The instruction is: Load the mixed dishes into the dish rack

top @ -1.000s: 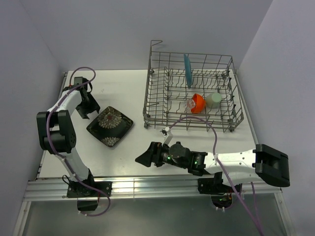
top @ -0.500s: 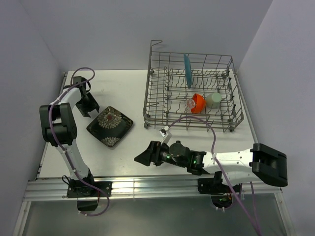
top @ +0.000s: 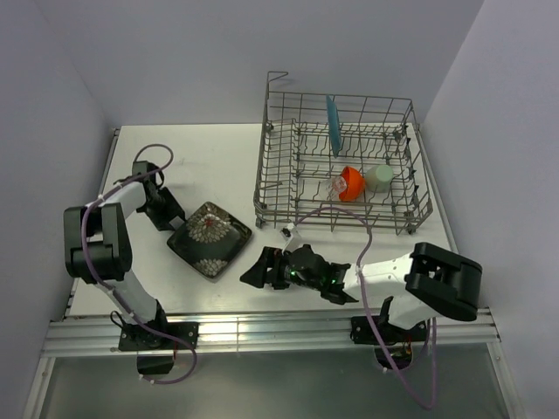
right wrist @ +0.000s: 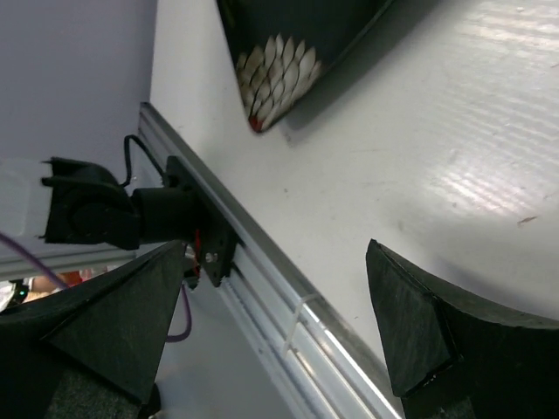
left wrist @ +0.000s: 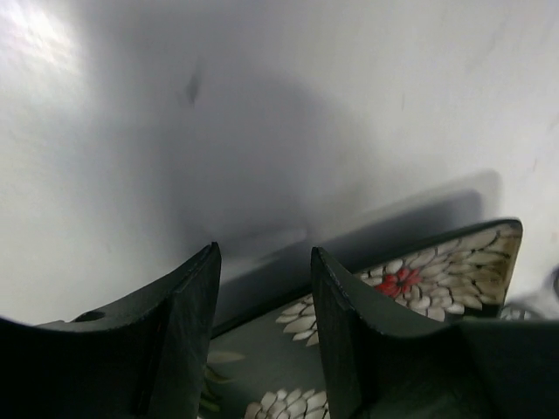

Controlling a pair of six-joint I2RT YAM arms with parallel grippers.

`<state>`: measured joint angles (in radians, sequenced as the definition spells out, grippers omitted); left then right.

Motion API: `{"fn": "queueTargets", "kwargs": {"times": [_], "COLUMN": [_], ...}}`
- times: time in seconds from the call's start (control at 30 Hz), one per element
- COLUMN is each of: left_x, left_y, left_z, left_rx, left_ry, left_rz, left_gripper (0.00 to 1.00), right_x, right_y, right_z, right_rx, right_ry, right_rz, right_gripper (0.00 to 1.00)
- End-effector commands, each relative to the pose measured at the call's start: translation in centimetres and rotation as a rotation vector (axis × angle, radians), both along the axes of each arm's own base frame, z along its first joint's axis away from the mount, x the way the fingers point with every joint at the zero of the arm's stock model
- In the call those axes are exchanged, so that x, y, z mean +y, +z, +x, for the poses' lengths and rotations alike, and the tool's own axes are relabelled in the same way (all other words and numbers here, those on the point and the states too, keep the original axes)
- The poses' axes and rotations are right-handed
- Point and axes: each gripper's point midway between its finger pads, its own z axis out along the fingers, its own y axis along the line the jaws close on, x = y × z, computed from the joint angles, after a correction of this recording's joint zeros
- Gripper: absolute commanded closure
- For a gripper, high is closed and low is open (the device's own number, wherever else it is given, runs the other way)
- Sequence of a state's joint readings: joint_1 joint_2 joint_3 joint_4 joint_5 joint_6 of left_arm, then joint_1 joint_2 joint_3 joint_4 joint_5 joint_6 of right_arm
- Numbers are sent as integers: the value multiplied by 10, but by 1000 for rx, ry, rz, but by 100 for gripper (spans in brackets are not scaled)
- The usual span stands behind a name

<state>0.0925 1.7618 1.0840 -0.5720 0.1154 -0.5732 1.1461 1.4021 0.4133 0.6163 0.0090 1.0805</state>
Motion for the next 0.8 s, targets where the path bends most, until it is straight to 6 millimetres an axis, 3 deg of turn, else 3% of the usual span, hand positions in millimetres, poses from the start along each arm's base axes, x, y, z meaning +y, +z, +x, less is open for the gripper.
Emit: {"fn": "queueTargets", "kwargs": {"times": [0.0,0.2,0.3,0.5,0.67,0.77], "left_x": [-36,-59,-74,-75,-75,-76], "left_y": [26,47,46,32,22,29], "left_z": [-17,-42,-58,-78,-85,-81], "left_rx": [-61,-109,-105,-82,-75,-110], "left_ry": [-17,-35,-65,-65,-48,-41], "left_rz": [-130,-184,-191,-176,-179,-186], "left_gripper": [48,48,48,47,47,47], "right_x": [12,22,20,4,15,21], "right_y": [9,-10,-21,-41,-51,-55], "right_z": [11,16,19,23,21,22], "right_rx": [-14,27,68,111,153,176], "right_ry": [4,-11,-53,-143,-112,-101], "right_rz": [52,57,70,91,118,139], "right_gripper": [9,11,13,15,17,18]}}
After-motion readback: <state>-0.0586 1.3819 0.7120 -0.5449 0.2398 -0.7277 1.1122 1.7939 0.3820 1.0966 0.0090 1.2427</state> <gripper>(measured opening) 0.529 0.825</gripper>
